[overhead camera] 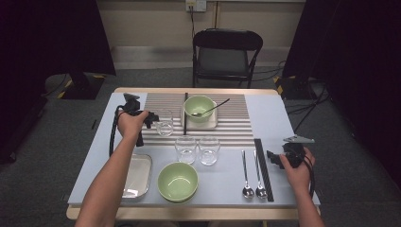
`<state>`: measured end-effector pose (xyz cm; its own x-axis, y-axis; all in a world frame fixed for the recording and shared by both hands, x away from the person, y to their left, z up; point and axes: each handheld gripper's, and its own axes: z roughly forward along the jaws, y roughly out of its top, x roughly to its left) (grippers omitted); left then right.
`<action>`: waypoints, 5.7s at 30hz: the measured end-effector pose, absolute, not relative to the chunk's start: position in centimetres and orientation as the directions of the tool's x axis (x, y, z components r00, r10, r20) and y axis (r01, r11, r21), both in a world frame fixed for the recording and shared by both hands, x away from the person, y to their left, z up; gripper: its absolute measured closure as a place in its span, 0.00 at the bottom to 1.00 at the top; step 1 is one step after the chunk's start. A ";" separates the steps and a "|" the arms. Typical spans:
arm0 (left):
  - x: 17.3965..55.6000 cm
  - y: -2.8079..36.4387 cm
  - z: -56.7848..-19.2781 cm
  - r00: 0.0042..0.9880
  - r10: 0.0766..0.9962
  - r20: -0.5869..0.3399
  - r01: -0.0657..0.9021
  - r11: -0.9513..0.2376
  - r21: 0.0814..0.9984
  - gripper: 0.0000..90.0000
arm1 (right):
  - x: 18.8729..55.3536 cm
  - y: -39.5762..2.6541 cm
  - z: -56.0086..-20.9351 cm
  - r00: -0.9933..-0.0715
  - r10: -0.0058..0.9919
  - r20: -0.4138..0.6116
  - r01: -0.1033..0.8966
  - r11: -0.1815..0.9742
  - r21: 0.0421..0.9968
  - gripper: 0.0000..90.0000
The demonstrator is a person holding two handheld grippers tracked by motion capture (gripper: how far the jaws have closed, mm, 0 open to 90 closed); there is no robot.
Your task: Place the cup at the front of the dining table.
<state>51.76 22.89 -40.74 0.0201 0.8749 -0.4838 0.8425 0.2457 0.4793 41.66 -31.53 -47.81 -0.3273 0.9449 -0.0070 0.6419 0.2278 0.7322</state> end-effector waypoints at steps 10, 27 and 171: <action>51.8 22.9 -41.0 0.018 0.886 -0.464 0.838 0.240 0.490 0.60 | 41.7 -31.5 -47.8 -0.327 0.945 -0.006 0.642 0.227 0.733 0.22; 51.5 23.4 -41.4 0.041 0.886 -0.462 0.833 0.225 0.505 0.40 | 41.7 -31.5 -47.8 -0.327 0.945 -0.007 0.642 0.228 0.732 0.22; 44.3 29.3 -40.8 0.265 0.840 -0.474 0.825 0.057 0.562 0.30 | 41.7 -31.5 -47.8 -0.325 0.946 -0.007 0.644 0.227 0.731 0.22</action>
